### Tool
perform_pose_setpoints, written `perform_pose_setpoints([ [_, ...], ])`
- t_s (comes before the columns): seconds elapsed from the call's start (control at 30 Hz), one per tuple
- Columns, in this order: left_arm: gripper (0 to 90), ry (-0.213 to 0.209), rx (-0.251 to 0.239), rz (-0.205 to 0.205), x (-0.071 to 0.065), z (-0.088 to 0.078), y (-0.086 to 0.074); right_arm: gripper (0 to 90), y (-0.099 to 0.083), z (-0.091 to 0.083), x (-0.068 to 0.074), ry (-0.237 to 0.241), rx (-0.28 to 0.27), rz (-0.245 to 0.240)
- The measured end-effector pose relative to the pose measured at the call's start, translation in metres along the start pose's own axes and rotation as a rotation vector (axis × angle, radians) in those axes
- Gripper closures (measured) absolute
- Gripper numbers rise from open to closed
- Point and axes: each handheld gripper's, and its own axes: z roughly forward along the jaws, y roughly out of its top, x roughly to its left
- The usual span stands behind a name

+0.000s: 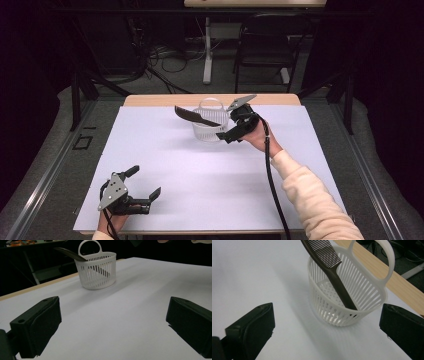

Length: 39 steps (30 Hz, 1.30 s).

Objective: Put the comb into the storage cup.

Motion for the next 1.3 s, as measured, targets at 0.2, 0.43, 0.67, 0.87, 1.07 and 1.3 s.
perform_pose_setpoints([
  [0.2, 0.1, -0.004, 0.003, 0.0, 0.0, 0.001, 0.0, 0.0, -0.01, -0.009, 0.002, 0.009, 0.011, 0.01],
  [0.43, 0.1, -0.004, 0.001, 0.0, 0.0, 0.001, 0.0, 0.0, -0.023, -0.018, 0.005, 0.017, 0.012, 0.022],
  [0.67, 0.1, -0.005, 0.003, 0.0, 0.0, 0.001, 0.0, 0.0, -0.035, -0.025, 0.011, 0.021, 0.018, 0.026],
  [0.87, 0.1, -0.005, 0.005, 0.0, -0.001, 0.001, 0.0, 0.0, -0.044, -0.034, 0.018, 0.02, 0.014, 0.039],
  [1.07, 0.1, -0.003, 0.003, 0.001, 0.0, 0.001, 0.0, 0.0, -0.054, -0.041, 0.026, 0.024, 0.017, 0.036],
  [1.3, 0.1, -0.002, 0.003, -0.001, 0.0, 0.001, 0.0, 0.0, -0.068, -0.056, 0.031, 0.01, 0.001, 0.05],
])
